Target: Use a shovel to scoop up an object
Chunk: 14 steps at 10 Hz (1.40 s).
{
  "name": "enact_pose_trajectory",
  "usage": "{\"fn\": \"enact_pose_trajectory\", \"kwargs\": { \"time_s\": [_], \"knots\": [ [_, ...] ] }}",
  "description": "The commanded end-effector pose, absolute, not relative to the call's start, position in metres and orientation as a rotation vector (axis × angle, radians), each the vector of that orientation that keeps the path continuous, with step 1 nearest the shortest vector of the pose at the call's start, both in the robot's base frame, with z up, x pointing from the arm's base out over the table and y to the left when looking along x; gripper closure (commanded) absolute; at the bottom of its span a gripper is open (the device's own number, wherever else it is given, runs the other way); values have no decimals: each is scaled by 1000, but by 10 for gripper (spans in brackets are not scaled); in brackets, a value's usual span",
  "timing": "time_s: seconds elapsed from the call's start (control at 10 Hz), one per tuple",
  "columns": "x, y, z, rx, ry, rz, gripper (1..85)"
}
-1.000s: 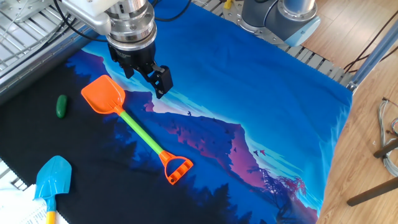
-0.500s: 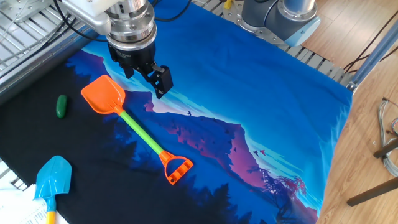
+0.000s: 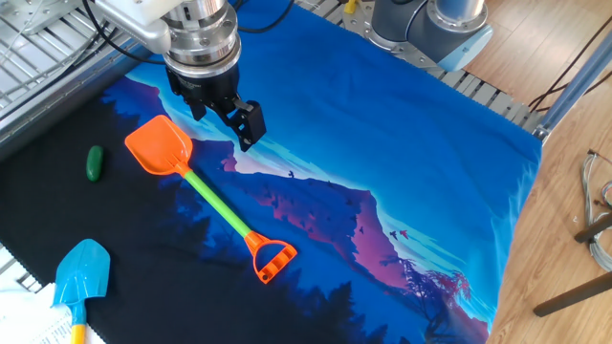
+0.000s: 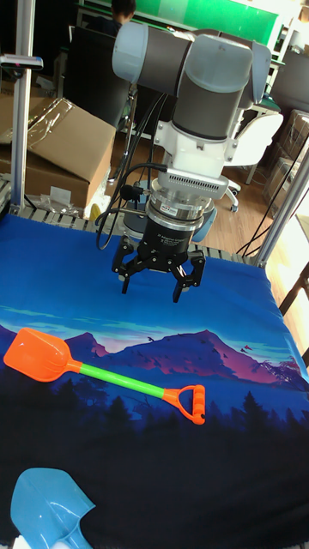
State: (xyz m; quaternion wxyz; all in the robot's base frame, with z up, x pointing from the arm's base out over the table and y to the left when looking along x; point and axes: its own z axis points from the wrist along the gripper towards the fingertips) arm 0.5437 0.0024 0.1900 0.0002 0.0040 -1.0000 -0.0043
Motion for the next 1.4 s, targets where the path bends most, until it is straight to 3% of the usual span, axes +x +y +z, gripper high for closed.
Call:
{"fn": "enact_pose_trajectory", "kwargs": {
  "time_s": [0.0,0.4,0.7,1.0,1.3],
  "knots": [
    [581,-7,193,-30,-3284,61,837],
    [583,-6,190,-22,-3306,90,840],
    [561,14,193,26,-3245,-33,840],
    [541,36,199,416,-3162,-131,840],
    [555,-1,202,986,-3061,153,837]
  ]
}}
